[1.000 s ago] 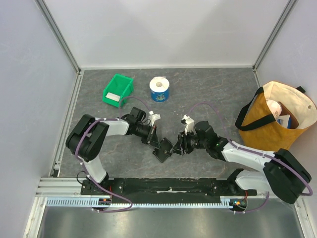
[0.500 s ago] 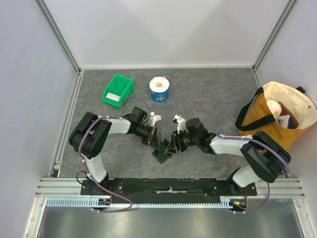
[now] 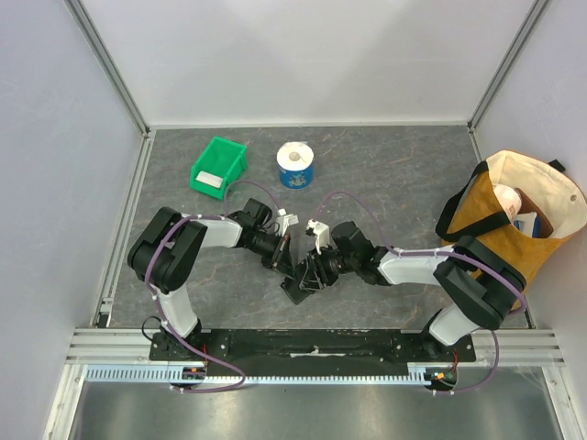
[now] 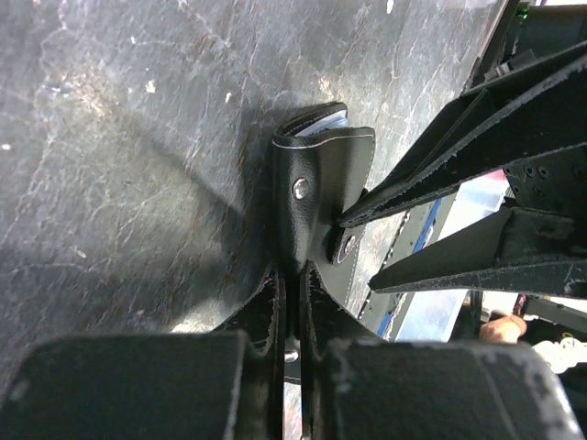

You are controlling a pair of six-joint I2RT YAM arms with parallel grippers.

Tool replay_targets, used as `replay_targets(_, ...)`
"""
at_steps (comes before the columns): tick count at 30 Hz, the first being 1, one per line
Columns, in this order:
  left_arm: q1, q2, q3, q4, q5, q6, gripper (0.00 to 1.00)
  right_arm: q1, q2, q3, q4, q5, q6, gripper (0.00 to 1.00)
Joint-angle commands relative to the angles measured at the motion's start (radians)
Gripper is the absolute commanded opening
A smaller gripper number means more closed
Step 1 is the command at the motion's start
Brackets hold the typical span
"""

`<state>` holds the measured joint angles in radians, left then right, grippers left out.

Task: Put the credit cards into the card holder
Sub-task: Open the card holder at the center of the board.

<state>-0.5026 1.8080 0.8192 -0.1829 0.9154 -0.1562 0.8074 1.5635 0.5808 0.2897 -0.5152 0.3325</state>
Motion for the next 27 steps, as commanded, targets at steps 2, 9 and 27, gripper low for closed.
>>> replay_targets(2,-0.007,0.001,0.008,0.06,-0.038,0.006,0.02,0.064,0.023,0.005,-0.101,0.041,-0.015,0.41)
replay_targets(9,-0.004,-0.015,-0.012,0.089,-0.078,-0.026,0.02,0.128,-0.011,0.039,-0.254,0.303,-0.021,0.44)
replay_targets(27,0.006,-0.044,-0.031,0.108,-0.03,0.001,0.02,0.141,-0.146,-0.015,-0.267,0.477,0.054,0.53)
